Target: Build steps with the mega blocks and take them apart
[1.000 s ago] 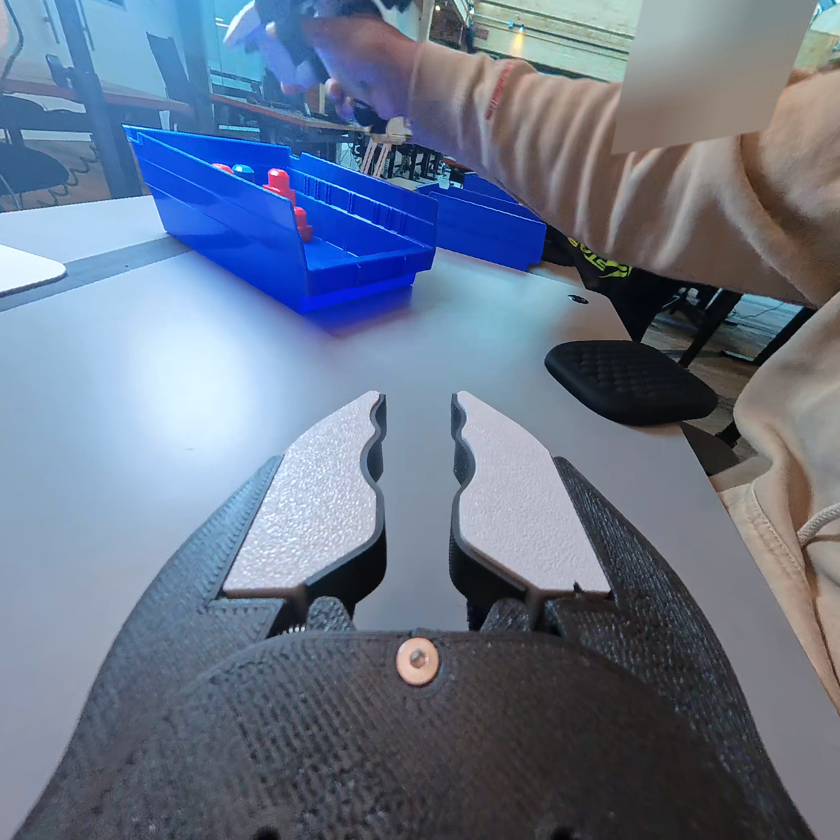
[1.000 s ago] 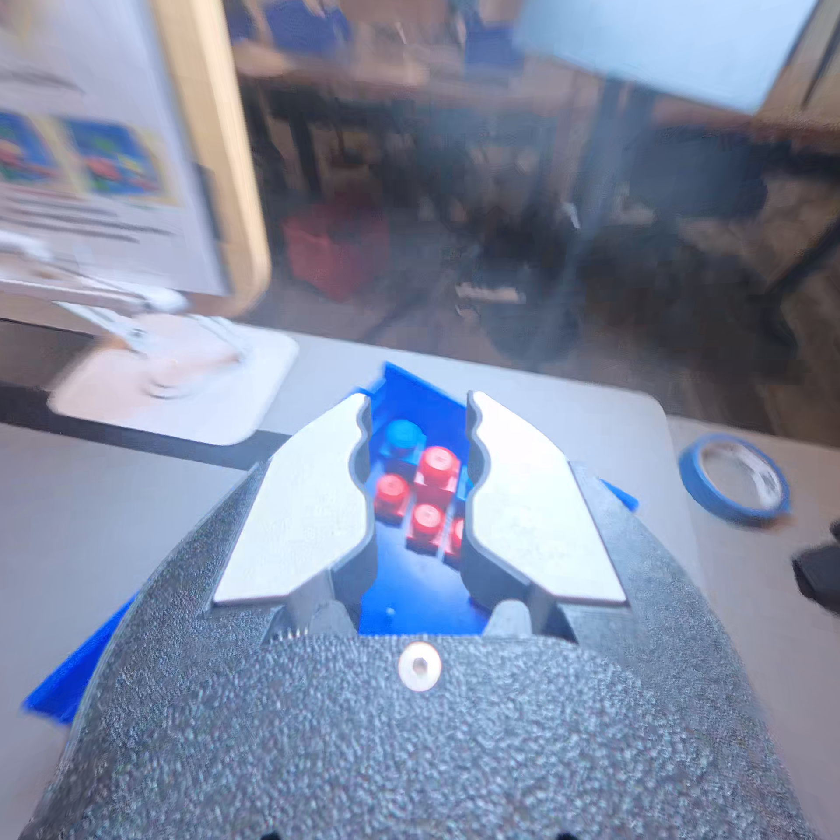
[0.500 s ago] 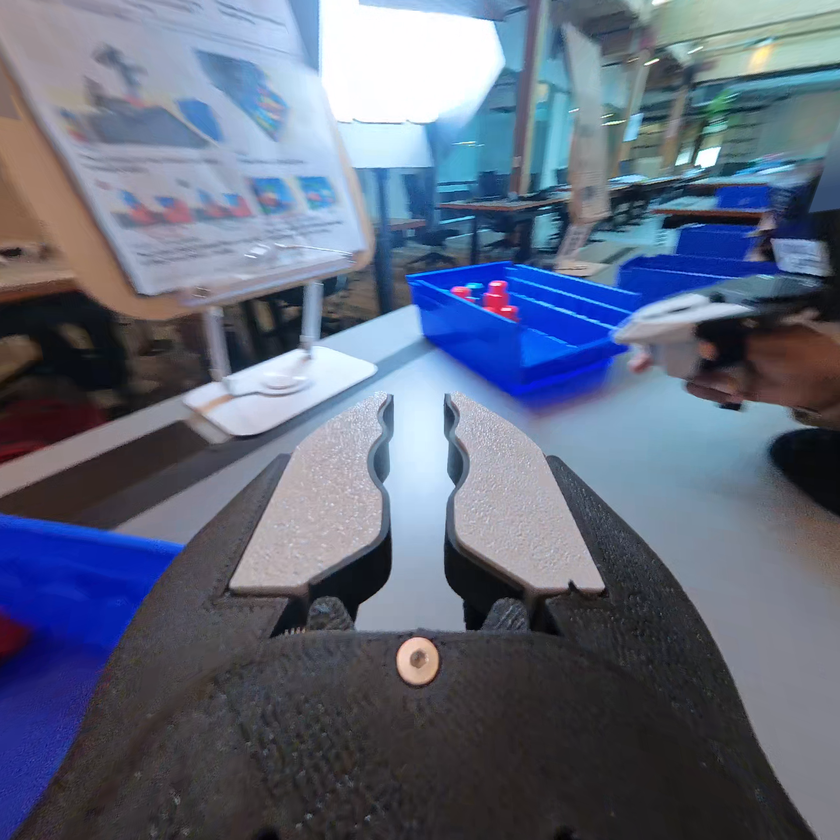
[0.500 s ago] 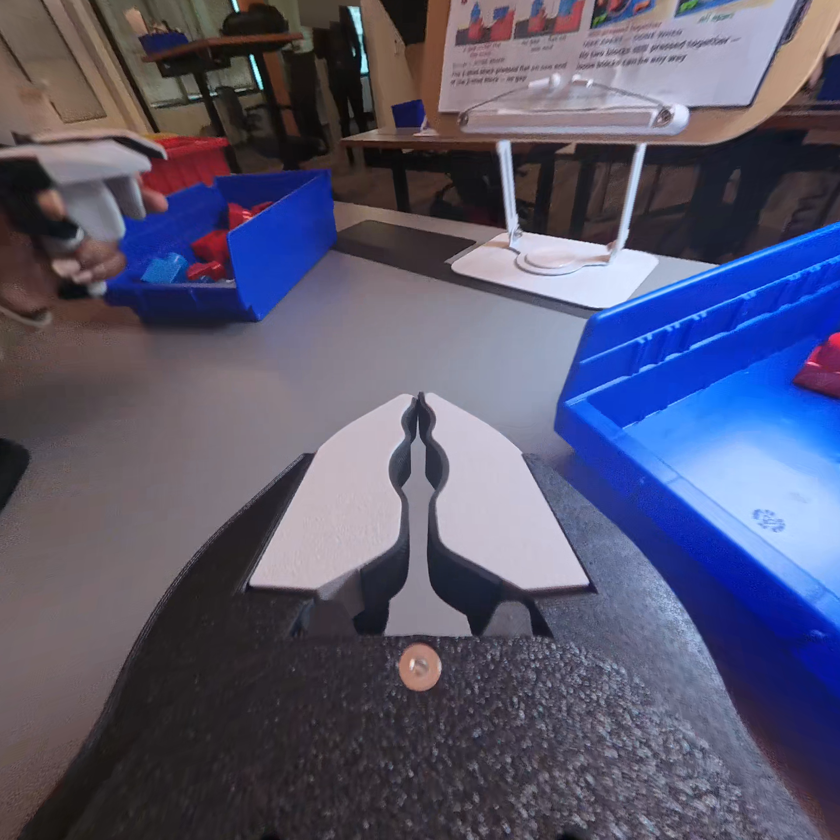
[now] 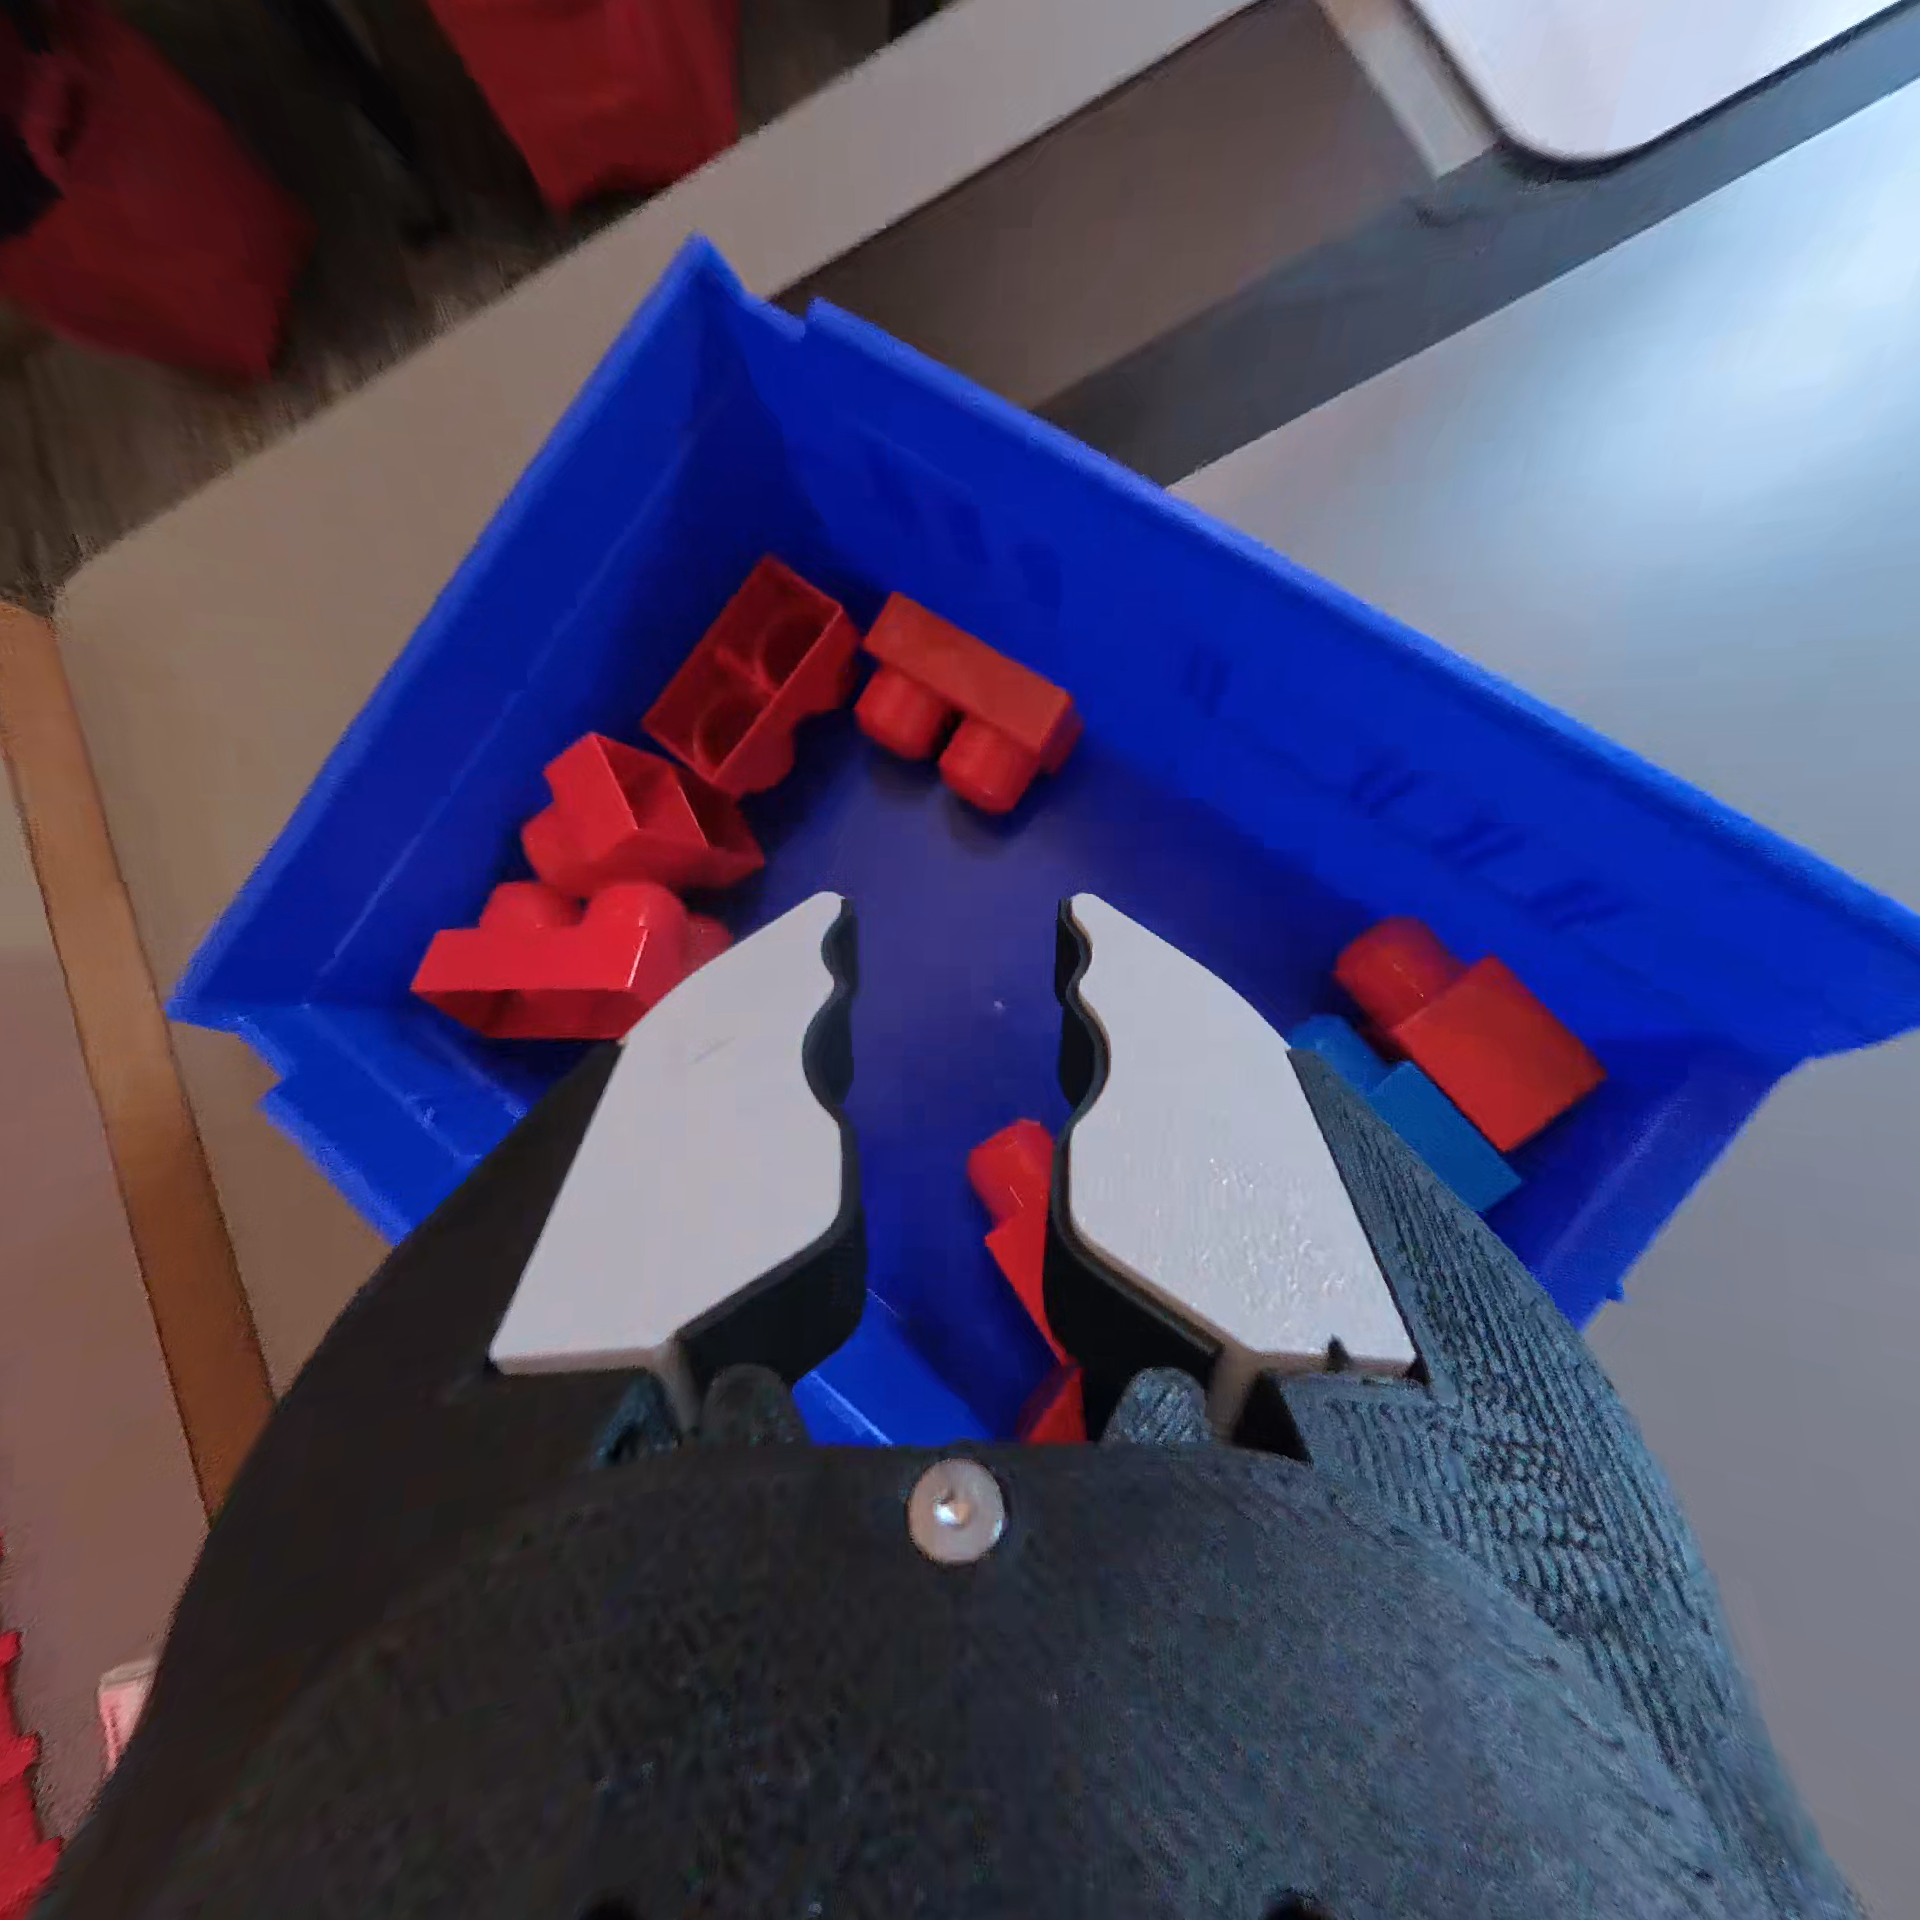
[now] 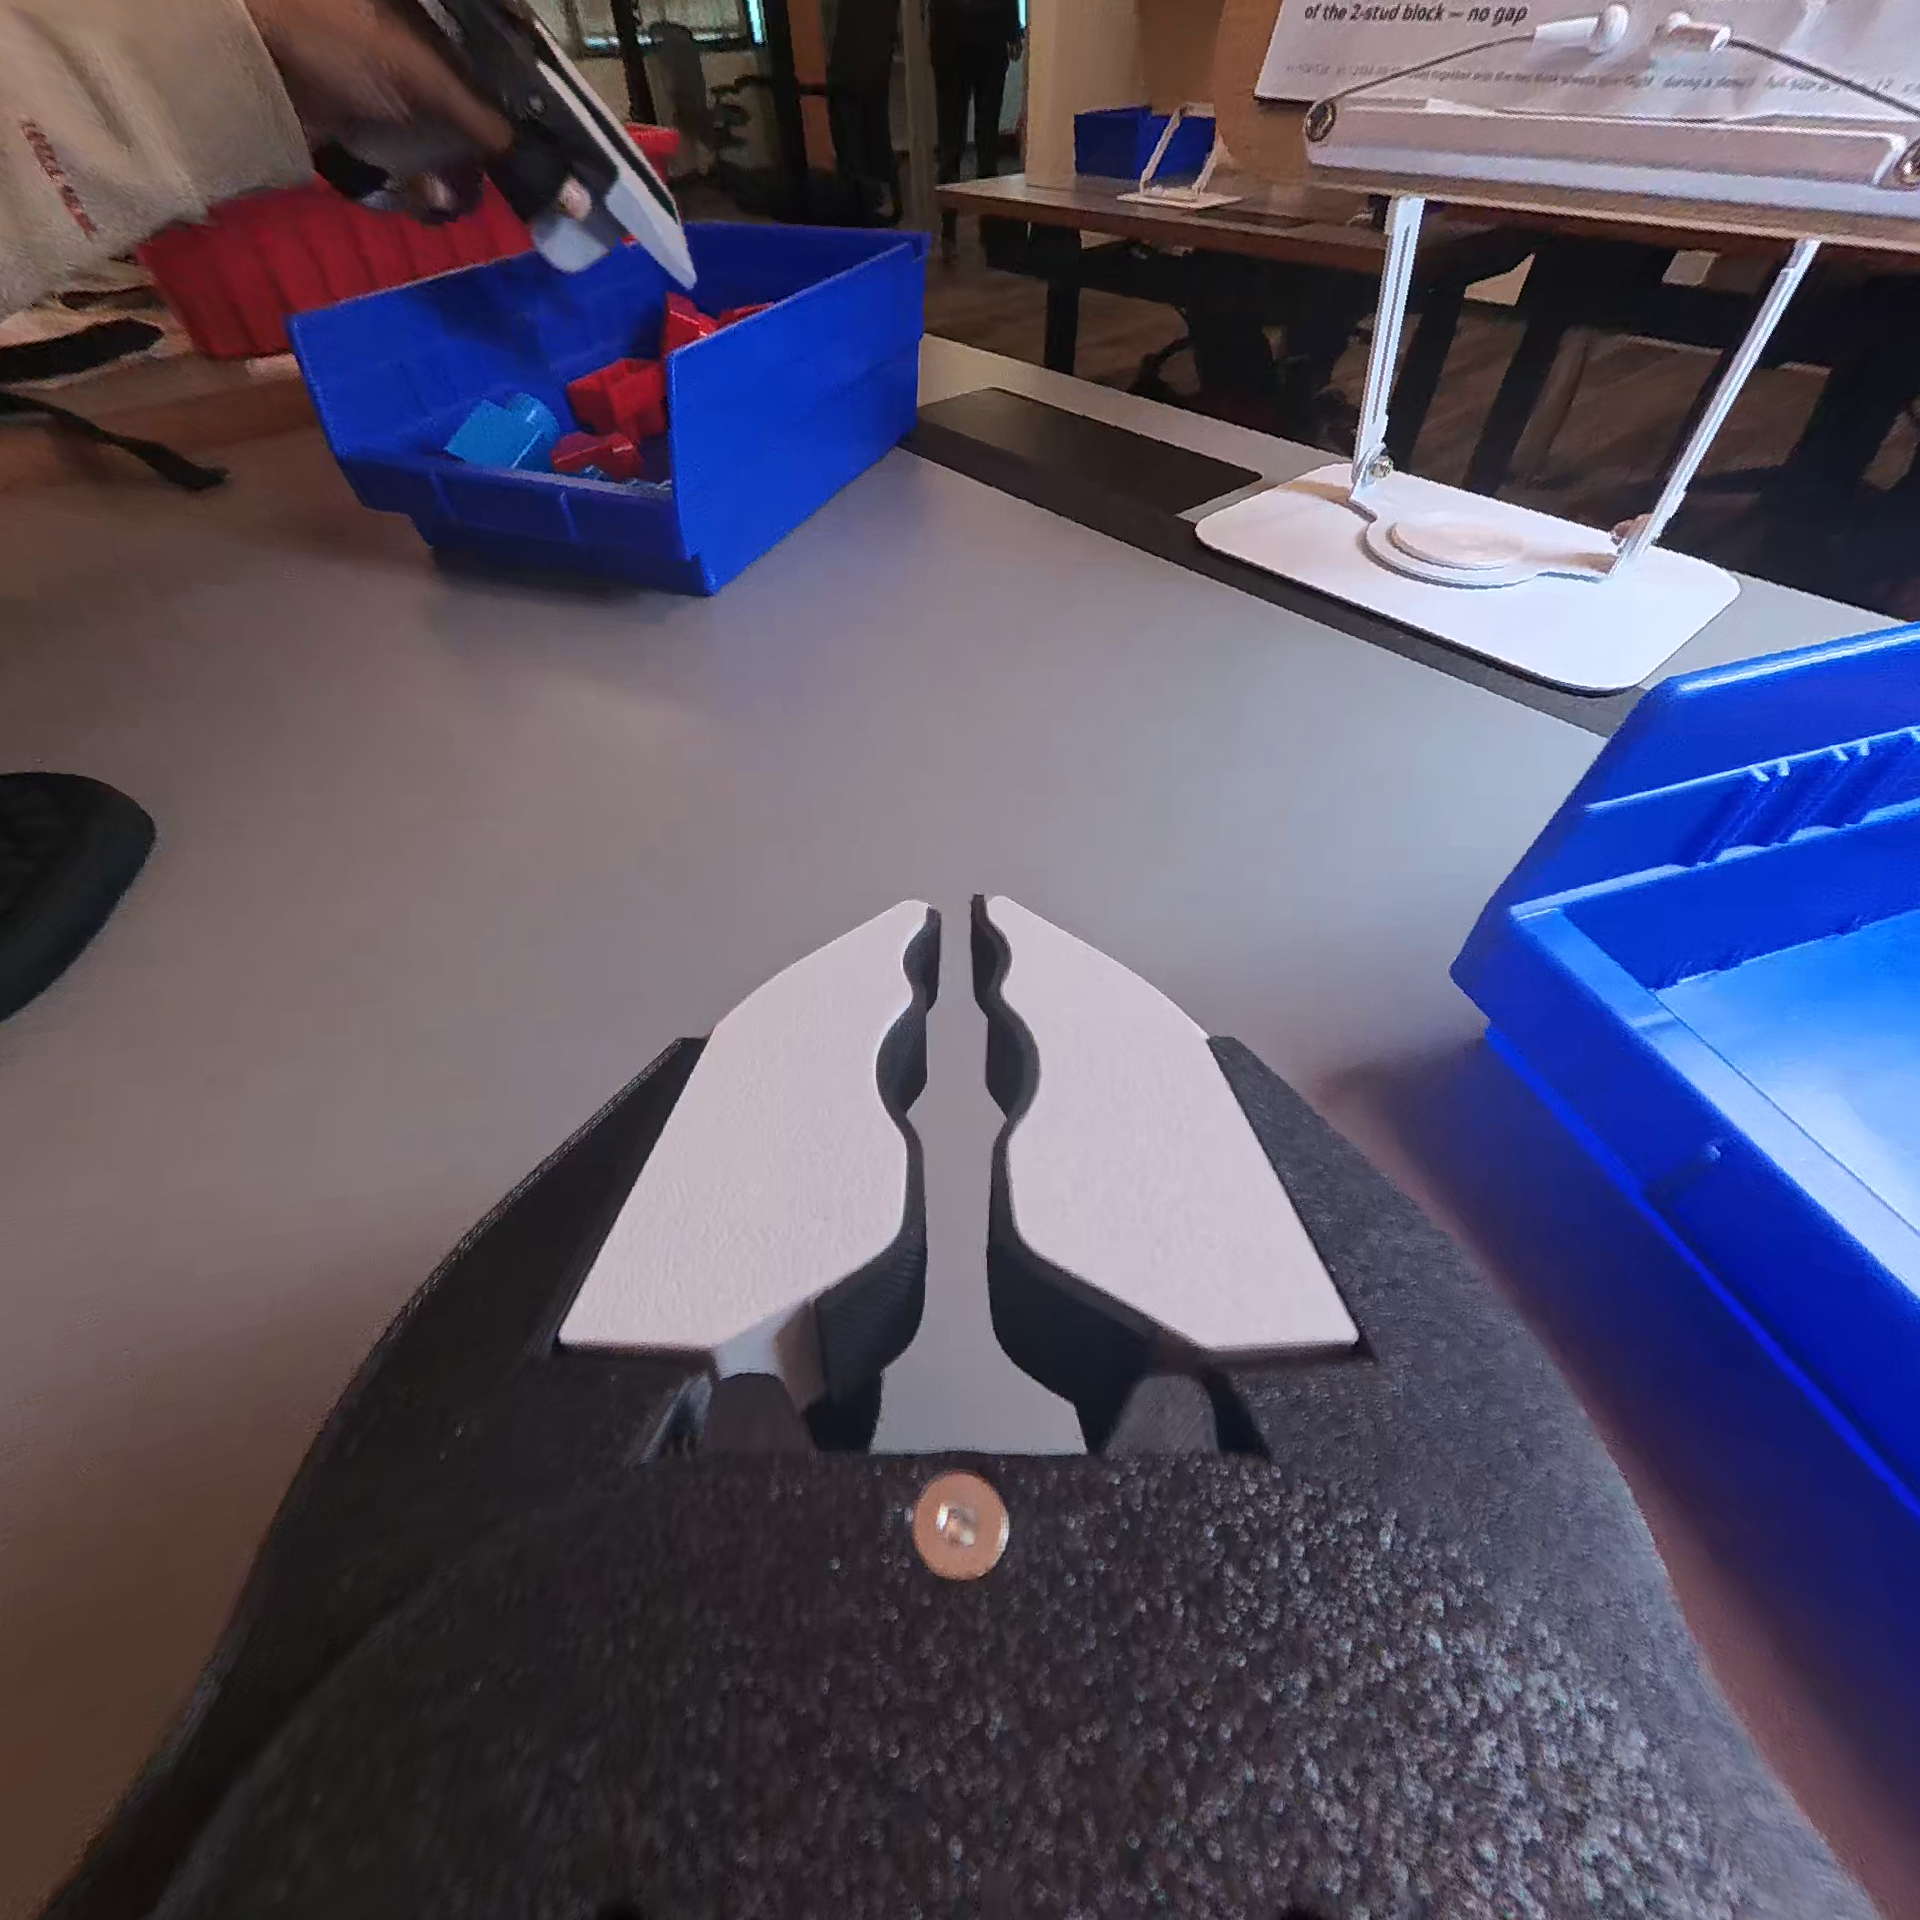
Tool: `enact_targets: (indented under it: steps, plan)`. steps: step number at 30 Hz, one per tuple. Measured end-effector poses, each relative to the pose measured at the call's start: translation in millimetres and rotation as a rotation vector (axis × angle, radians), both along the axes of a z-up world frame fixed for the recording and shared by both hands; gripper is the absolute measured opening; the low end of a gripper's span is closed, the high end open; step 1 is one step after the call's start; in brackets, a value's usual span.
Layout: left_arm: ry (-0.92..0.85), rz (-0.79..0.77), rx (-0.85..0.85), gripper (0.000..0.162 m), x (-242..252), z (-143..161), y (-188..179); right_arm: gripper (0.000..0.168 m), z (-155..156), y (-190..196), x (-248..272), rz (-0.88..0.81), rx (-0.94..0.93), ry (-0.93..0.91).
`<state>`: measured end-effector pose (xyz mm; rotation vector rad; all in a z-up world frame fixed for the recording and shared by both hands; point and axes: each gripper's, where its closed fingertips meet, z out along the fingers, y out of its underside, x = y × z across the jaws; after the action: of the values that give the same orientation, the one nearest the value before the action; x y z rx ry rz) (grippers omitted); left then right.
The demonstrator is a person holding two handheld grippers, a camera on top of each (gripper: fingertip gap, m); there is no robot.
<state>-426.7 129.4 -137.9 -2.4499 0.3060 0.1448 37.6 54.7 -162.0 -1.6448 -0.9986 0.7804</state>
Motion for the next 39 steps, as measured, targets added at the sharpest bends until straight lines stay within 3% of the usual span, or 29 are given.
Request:
enact_targets:
  steps: [8,13,15,17,24,39]
  plan:
    - [0.013,-0.008,-0.159,0.047,5,-70,33,0.01,-11,1,0,0.001,-0.037,-0.024]
    - [0.055,-0.046,-0.2,0.052,6,-92,45,0.011,-17,2,-1,0.002,-0.041,-0.044]
    - [0.081,-0.068,-0.199,0.051,5,-97,49,0.011,-18,3,-1,0.002,-0.043,-0.05]
    - [0.113,-0.081,-0.188,0.036,3,-98,52,0.011,-20,4,0,0.0,-0.049,-0.052]
    - [0.178,-0.12,-0.126,0.03,8,-90,46,0.011,-20,5,1,-0.003,-0.063,-0.045]
    - [0.451,-0.324,-0.016,0.028,62,0,-23,0.011,-14,-6,-4,0.013,-0.006,-0.059]
